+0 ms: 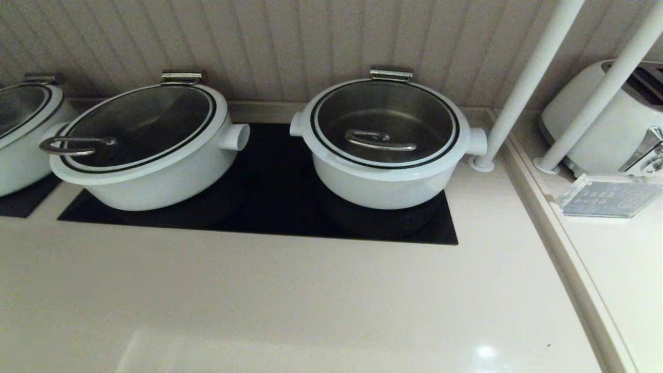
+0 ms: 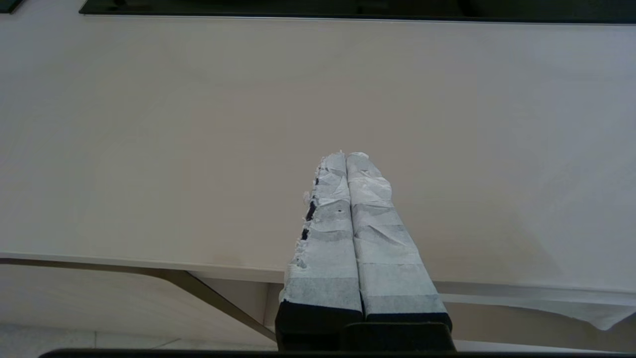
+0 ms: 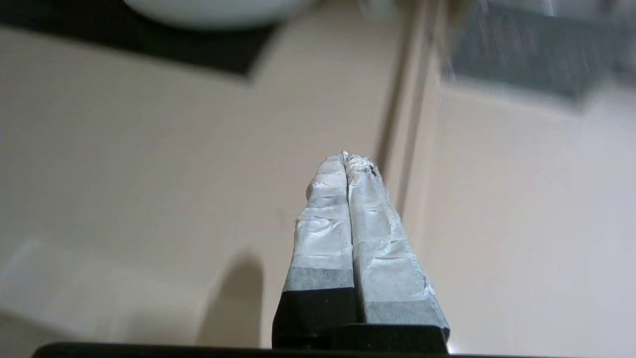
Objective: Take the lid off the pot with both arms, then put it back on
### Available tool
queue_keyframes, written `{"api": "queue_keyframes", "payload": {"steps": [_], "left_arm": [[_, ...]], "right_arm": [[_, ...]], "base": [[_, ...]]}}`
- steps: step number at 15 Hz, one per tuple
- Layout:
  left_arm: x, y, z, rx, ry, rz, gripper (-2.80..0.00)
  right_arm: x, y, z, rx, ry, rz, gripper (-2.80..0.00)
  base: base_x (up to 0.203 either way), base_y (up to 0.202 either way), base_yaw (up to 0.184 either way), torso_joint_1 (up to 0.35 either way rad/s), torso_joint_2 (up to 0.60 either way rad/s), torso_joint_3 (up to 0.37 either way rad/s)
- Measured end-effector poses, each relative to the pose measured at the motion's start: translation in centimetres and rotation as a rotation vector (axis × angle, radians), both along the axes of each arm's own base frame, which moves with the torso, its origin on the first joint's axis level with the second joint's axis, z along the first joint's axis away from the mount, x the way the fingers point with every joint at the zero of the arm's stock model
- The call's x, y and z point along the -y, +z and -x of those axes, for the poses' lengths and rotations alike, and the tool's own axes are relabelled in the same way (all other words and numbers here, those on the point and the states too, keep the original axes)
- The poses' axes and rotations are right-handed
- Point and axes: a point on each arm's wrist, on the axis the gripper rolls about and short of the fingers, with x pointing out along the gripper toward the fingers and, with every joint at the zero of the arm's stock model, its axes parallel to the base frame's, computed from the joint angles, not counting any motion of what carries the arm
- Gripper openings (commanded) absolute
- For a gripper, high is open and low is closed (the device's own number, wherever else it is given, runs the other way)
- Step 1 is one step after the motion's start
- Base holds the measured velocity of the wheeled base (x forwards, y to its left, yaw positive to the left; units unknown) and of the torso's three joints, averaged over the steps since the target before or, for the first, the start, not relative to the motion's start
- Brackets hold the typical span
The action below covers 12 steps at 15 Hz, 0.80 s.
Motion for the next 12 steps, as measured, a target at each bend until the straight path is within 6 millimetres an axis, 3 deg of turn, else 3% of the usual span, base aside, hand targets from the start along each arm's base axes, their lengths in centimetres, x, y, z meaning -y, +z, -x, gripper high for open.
{"api": "queue_keyframes", "payload": {"steps": [3, 12], "left_arm": [[0.0, 0.0, 0.0, 0.0, 0.0, 0.0, -2.8], [0.0, 0.0, 0.0, 0.0, 0.0, 0.0, -2.8]], "right_arm": [[0.2, -2.7, 1.2, -0.112, -0.112, -0.028, -2.8], [0.2, -2.9, 1.6, -0.064, -0.106, -0.046, -2.8]], "base": [[0.0, 0.0, 0.0, 0.0, 0.0, 0.0], [0.0, 0.0, 0.0, 0.0, 0.0, 0.0]]}}
